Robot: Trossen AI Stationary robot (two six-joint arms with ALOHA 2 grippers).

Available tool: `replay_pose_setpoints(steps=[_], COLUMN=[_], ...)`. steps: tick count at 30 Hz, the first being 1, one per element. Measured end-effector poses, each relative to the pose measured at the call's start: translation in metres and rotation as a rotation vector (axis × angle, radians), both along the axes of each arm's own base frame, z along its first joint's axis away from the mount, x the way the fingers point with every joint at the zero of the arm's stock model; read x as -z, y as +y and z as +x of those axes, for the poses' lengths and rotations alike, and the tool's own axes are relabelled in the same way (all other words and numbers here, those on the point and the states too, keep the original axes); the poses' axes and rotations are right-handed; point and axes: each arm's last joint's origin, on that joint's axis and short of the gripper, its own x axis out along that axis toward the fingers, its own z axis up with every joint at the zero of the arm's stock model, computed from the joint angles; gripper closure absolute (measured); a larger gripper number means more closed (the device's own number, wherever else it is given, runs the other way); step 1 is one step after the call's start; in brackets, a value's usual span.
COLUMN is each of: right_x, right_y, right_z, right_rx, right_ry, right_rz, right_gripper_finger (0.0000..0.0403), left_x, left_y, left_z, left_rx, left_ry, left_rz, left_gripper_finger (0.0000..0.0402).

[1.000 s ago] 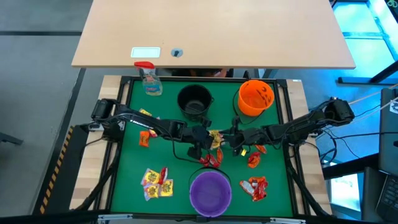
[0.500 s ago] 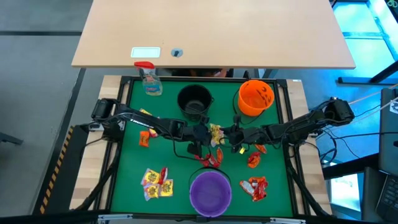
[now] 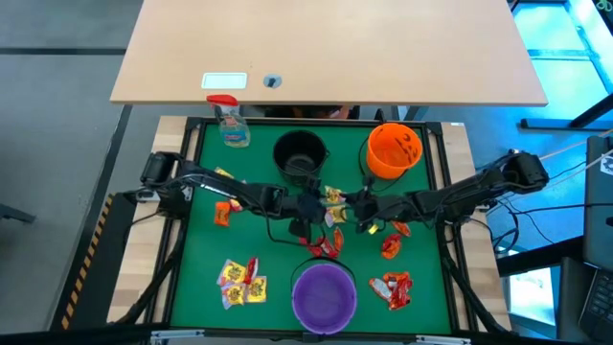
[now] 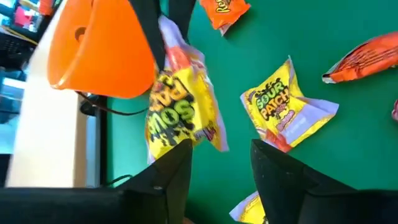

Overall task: Sort candy
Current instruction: Put the yellow candy into the violet bucket

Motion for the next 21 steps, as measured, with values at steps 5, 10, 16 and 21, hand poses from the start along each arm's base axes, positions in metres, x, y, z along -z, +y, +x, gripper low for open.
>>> replay_pose_setpoints(steps=[5, 10, 16, 21], right_x=[-0.018, -0.03, -0.04, -0.06], right_y=[-0.001, 0.001, 0.028, 0.063], right_z=[-0.007, -0.013, -0.02, -0.024], right_rx=[-0.009, -0.094, -0.27, -0.416], right_ry=[-0.08, -0.133, -0.156, -0.165], right_rz=[0.043, 0.132, 0.193, 0.212], right_gripper_finger=[0.0401, 0.0401, 0.0402, 0.0402], left_x=[-0.028, -0.061, -0.093, -0.107], left_y=[-0.019, -0.03, -0.035, -0.03], left_z=[-0.007, -0.023, -0.046, -0.057], left_rx=[0.027, 0.033, 0.033, 0.035], left_ry=[-0.06, -0.154, -0.23, -0.267], left_rz=[0.066, 0.053, -0.03, -0.119], left_gripper_finger=[0.0235, 0.0234, 0.0234, 0.0234])
